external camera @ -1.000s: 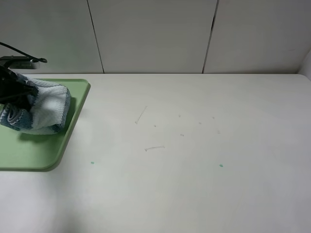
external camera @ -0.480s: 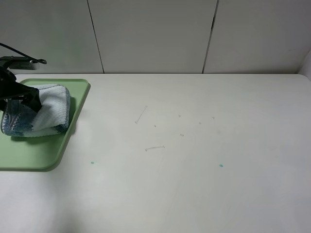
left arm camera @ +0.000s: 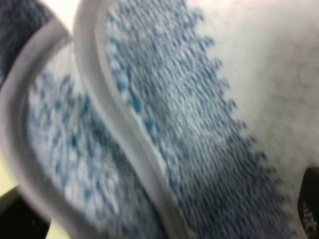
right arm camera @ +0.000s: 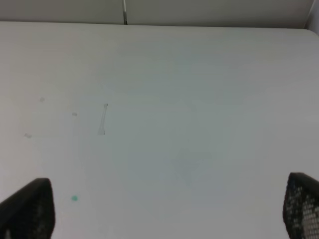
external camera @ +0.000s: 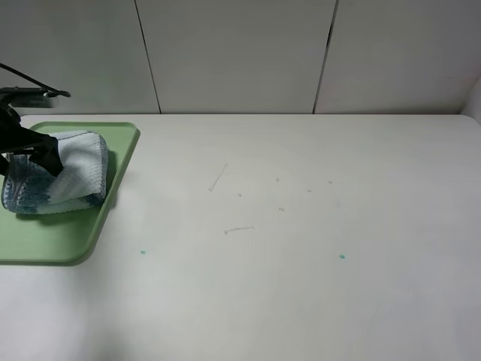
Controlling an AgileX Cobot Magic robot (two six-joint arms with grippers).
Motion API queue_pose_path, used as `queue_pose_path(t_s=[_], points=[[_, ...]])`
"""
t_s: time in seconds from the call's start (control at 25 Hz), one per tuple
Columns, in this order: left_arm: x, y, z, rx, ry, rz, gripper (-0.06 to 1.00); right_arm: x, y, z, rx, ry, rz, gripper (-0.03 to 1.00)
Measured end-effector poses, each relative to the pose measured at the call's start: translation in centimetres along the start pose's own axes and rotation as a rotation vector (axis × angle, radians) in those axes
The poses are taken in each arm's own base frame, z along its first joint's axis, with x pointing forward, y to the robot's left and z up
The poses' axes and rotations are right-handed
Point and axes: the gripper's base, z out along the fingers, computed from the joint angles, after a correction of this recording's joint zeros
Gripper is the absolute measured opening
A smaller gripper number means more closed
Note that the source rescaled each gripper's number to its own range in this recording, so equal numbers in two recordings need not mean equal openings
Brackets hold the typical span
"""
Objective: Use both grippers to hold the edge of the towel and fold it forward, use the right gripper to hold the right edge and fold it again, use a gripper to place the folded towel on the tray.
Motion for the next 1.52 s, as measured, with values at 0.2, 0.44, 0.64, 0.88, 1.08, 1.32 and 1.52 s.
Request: queue_pose_path(t_s=[0.2, 0.44, 0.64, 0.88, 1.08, 1.32, 1.52], points=[[0.8, 0.7, -2.4, -0.006, -0.012, -0.033, 1.00, 0.0, 0.0, 0.0, 0.000, 0.000, 0.000, 1.00], [1.8, 0.9, -5.8, -0.015, -0.033, -0.054, 1.00, 0.0, 0.0, 0.0, 0.000, 0.000, 0.000, 1.00], [2.6, 0.3, -8.5, -0.019, -0.053, -0.061, 1.00, 0.0, 0.0, 0.0, 0.000, 0.000, 0.000, 1.00], [4.3, -0.6, -12.0, -0.018, -0.063, -0.067, 1.00, 0.0, 0.0, 0.0, 0.000, 0.000, 0.000, 1.00], [5.9, -1.7, -15.4, -0.009, -0.115, -0.074, 1.00, 0.0, 0.0, 0.0, 0.000, 0.000, 0.000, 1.00], [8.5, -4.3, -17.4, 0.101, -0.264, -0.114, 1.00, 0.0, 0.0, 0.0, 0.000, 0.000, 0.000, 1.00], [10.8, -7.0, -18.1, 0.098, -0.388, -0.045, 1.00, 0.0, 0.0, 0.0, 0.000, 0.000, 0.000, 1.00]])
